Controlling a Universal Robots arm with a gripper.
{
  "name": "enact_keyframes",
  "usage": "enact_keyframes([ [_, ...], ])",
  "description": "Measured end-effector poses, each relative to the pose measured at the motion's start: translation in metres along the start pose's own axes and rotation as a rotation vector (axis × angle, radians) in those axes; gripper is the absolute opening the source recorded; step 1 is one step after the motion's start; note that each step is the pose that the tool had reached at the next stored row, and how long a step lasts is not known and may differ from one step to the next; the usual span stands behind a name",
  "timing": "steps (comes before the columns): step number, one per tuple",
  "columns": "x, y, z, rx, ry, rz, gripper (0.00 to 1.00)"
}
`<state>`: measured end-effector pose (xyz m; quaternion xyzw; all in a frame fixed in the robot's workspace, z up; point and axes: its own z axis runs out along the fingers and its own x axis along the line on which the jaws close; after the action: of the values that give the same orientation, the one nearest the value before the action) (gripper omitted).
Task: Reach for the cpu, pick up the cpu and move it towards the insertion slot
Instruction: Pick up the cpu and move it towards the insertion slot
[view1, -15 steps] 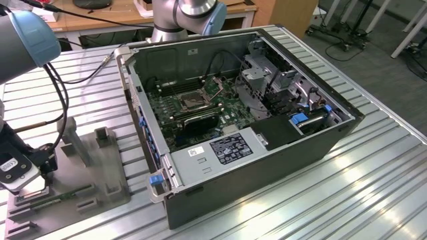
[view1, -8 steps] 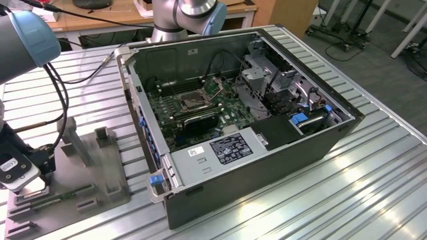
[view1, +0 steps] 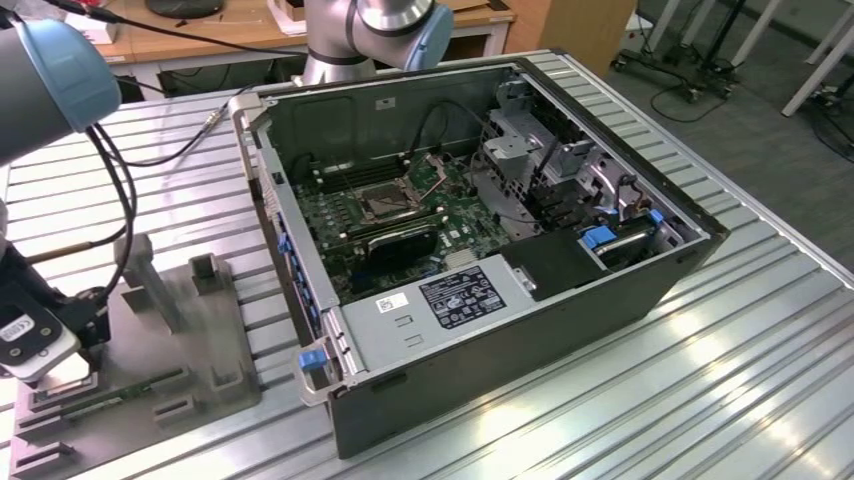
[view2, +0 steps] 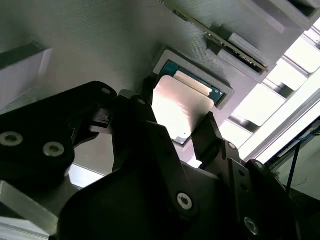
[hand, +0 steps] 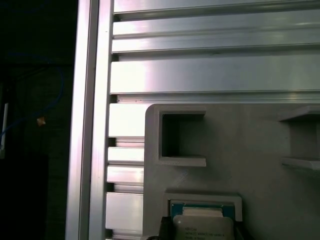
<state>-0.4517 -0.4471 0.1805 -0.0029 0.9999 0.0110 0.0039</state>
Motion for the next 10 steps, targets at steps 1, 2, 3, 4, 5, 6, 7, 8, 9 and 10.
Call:
enact_keyframes([
  [1, 0.0000, 0.0000, -0.0007, 0.0001, 0.0001, 0.000, 0.55],
  [2, 0.0000, 0.0000, -0.0013, 0.0001, 0.0001, 0.000, 0.55],
  [3, 0.0000, 0.0000, -0.0021, 0.0001, 0.0002, 0.000, 0.55],
  [4, 0.0000, 0.0000, -0.0027, 0.0001, 0.0000, 0.000, 0.55],
  [5, 0.0000, 0.0001, -0.0032, 0.0000, 0.0000, 0.000, 0.55],
  [6, 0.0000, 0.0001, -0.0037, 0.0001, 0.0001, 0.000, 0.55],
  [7, 0.0000, 0.0001, -0.0043, 0.0000, 0.0000, 0.000, 0.55],
  [8, 0.0000, 0.0001, -0.0047, 0.0000, 0.0000, 0.000, 0.55],
  [9, 0.0000, 0.0001, -0.0053, 0.0000, 0.0001, 0.000, 0.55],
  [10, 0.0000, 0.0001, -0.0059, 0.0001, 0.0002, 0.000, 0.55],
])
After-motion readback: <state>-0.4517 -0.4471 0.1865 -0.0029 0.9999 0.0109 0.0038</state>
